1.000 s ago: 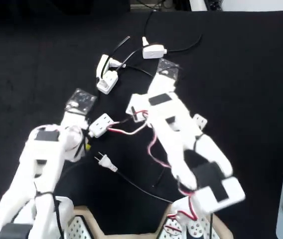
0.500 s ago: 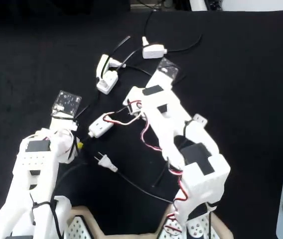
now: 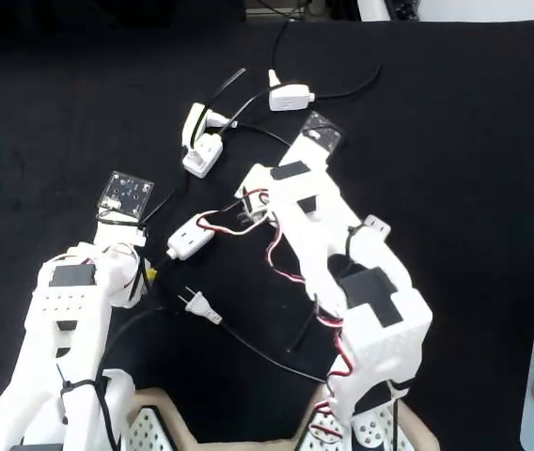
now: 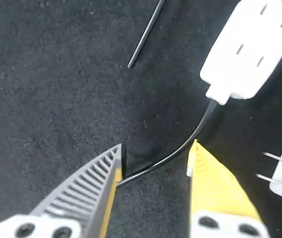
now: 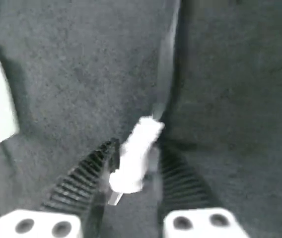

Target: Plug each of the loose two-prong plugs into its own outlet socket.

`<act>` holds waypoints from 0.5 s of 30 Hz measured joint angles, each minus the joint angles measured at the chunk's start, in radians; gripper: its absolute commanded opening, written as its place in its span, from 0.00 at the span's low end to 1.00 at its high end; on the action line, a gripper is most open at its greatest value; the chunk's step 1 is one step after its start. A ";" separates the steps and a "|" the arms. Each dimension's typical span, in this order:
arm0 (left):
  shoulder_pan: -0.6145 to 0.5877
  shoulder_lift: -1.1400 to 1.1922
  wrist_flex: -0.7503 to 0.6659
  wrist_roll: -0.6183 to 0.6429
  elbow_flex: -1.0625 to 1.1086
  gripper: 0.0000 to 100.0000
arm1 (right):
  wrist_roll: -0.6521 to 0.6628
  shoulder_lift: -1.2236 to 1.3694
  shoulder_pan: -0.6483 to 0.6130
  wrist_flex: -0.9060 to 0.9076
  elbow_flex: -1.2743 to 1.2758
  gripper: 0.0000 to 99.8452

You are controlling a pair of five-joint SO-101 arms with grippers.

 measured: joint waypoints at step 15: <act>0.000 0.000 0.000 0.000 0.000 0.22 | 0.180 -0.138 0.055 0.106 0.017 0.01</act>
